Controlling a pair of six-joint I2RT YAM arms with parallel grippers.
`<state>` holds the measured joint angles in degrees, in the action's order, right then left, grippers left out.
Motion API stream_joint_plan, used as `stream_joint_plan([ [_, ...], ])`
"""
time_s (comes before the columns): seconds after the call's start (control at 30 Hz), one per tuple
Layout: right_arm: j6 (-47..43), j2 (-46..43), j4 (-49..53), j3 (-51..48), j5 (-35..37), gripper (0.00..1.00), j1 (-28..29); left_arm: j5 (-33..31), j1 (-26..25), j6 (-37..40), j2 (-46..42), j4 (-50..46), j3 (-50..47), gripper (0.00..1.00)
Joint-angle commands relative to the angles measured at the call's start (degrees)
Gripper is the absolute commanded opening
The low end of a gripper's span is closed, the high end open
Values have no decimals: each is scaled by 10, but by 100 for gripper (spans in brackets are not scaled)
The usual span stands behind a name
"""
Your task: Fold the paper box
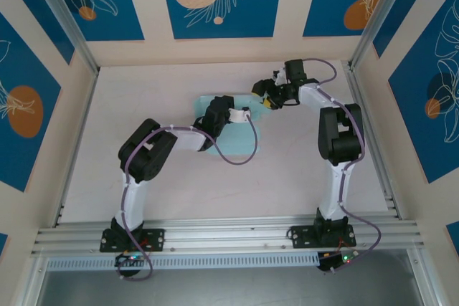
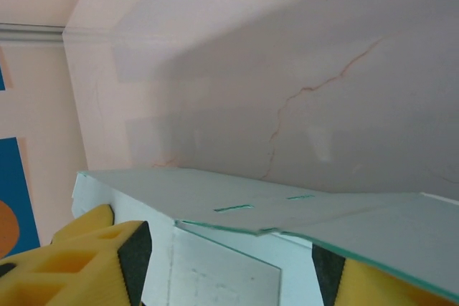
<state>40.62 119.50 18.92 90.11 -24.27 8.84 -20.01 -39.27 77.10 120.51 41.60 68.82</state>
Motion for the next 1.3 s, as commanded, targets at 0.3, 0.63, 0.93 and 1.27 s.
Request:
stream_joint_plan([
  [0.3, -7, -30, -3, -57, 17, 49, -9, -5, -4, 9, 16, 5, 0, 0],
  [0.63, 1, -19, -11, -48, 27, 47, 0, -4, -6, 10, 16, 11, -5, 0],
  [0.93, -6, -9, 17, -14, 58, 37, 39, -5, -15, 28, 25, 31, -10, 0],
  [1.27, -102, -132, 37, -105, 103, 35, 23, 1, -15, 74, 30, 56, -24, 0],
])
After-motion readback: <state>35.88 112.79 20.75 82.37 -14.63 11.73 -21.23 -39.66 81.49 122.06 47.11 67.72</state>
